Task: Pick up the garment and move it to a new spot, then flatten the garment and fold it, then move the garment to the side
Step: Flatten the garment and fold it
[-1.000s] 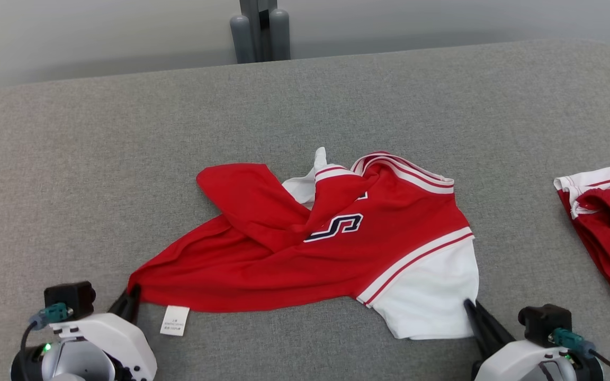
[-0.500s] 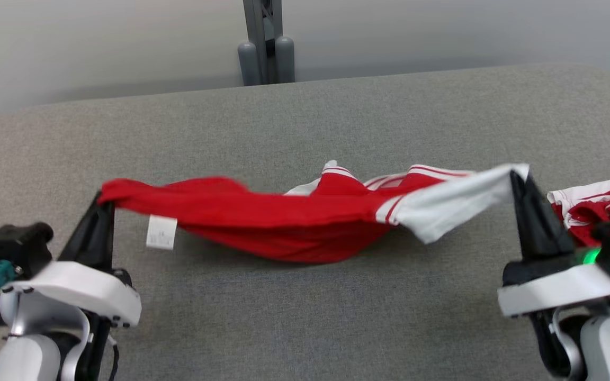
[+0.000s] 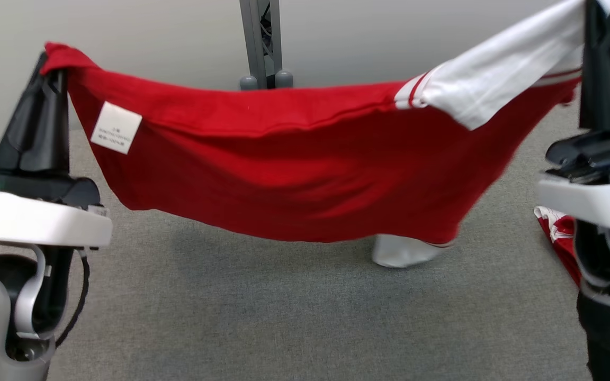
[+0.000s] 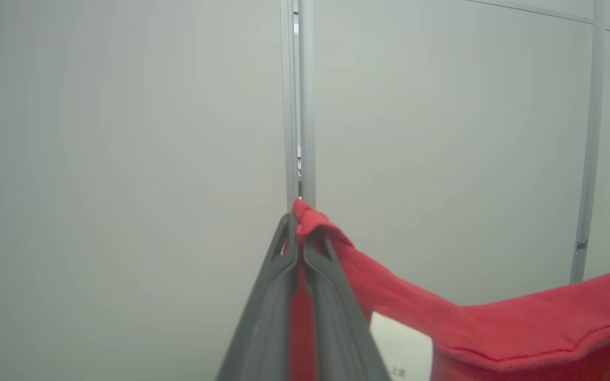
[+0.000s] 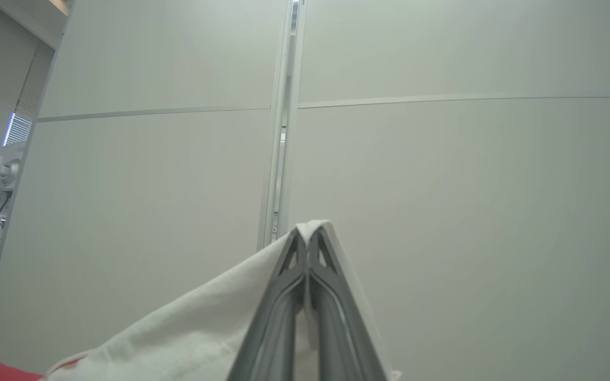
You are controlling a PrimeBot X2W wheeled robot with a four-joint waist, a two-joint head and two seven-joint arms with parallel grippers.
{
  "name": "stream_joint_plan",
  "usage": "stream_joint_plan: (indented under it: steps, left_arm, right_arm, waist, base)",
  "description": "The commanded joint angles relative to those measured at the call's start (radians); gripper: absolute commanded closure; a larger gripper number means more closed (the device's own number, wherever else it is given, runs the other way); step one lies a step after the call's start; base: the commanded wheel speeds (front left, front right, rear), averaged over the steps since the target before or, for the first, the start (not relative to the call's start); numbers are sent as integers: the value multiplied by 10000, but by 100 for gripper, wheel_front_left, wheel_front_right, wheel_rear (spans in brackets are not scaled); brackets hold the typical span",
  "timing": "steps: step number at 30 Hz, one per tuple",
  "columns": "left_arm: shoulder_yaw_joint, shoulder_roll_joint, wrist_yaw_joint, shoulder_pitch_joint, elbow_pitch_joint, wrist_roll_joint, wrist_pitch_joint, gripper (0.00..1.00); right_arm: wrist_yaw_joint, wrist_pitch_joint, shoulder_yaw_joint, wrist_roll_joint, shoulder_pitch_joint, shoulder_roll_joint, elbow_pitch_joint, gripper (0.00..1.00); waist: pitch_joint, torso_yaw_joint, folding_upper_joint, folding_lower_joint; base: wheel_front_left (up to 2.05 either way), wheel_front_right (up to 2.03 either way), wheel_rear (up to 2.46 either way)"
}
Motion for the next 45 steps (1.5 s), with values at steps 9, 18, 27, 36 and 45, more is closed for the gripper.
stream_joint_plan:
  steps: [9,18,27,36,45]
  left_arm:
    - [-58,154,-56,-780,-300,68,175,100]
    - [-273,-153,-372,-1919,1121,-248,8,100]
    - [-577,-456,-1398,-6159,4849,-593,-146,100]
    - [-687,-870,-2301,-9818,8927,-455,-1597,100]
    - [-716,-1230,-2936,-10278,12569,-1181,-1590,100]
  right_arm:
    - [-4,563,49,155,-1146,-279,-81,100]
    - [-4,366,323,686,-2532,-478,1970,100]
    - [-6,-1183,1229,972,-6930,-896,5688,100]
    - [-4,-1624,1521,892,-9887,-903,8454,100]
    - [-4,-1611,2310,2187,-9677,-467,11064,100]
  waist:
    - [65,5,-1,0]
    - [753,-16,-1,0]
    - [2120,33,-1,0]
    - [3254,204,-1,0]
    - [4116,199,-1,0]
  base:
    - [0,0,0]
    - [0,0,0]
    - [0,0,0]
    - [0,0,0]
    - [0,0,0]
